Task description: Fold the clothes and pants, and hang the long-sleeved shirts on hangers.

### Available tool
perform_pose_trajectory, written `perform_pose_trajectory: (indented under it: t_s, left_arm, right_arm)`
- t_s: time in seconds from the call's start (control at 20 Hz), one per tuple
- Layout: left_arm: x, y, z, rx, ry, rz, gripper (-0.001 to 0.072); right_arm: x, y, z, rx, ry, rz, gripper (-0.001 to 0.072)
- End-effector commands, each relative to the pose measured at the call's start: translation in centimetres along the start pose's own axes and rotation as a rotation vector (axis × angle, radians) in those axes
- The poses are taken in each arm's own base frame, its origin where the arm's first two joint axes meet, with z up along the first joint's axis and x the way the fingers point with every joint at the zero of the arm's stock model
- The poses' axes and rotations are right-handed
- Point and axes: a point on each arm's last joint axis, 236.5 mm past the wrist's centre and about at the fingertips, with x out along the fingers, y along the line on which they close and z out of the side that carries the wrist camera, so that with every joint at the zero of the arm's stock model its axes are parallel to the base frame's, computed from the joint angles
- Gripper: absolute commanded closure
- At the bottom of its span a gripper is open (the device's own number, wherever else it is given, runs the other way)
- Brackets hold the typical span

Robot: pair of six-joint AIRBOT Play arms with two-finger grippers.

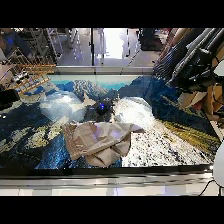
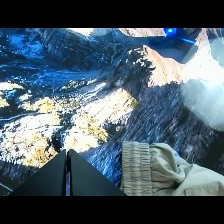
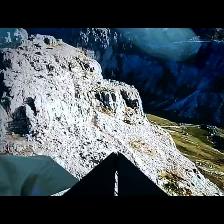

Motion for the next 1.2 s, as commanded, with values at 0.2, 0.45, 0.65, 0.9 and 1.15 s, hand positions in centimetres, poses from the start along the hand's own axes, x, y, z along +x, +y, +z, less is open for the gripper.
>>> perform_pose_trajectory:
  t_s: [0.2,0.45,0.65,0.9,1.15]
  left_arm:
    - [0.0,0.0,0.0,0.000,0.000,0.000,0.0687]
    - [0.0,0.1,0.0,0.001,-0.002,0.005,0.0687]
    - [0.4,0.5,0.4,0.024,-0.010,0.024,0.0685]
    - [2.3,-0.5,-0.1,0.110,0.033,-0.002,0.0174]
    - [2.7,-3.4,-1.6,0.236,0.086,-0.124,0.0171]
  right_arm:
    - [0.0,0.0,0.0,0.001,-0.001,0.000,0.0698]
    - [0.0,0.0,0.0,0.001,-0.001,0.000,0.0698]
    - [0.0,0.0,0.2,0.001,-0.010,0.001,0.0698]
    - [-0.9,1.3,6.3,0.019,-0.268,0.060,0.0698]
    - [-1.6,2.0,7.7,0.028,-0.332,0.091,0.0696]
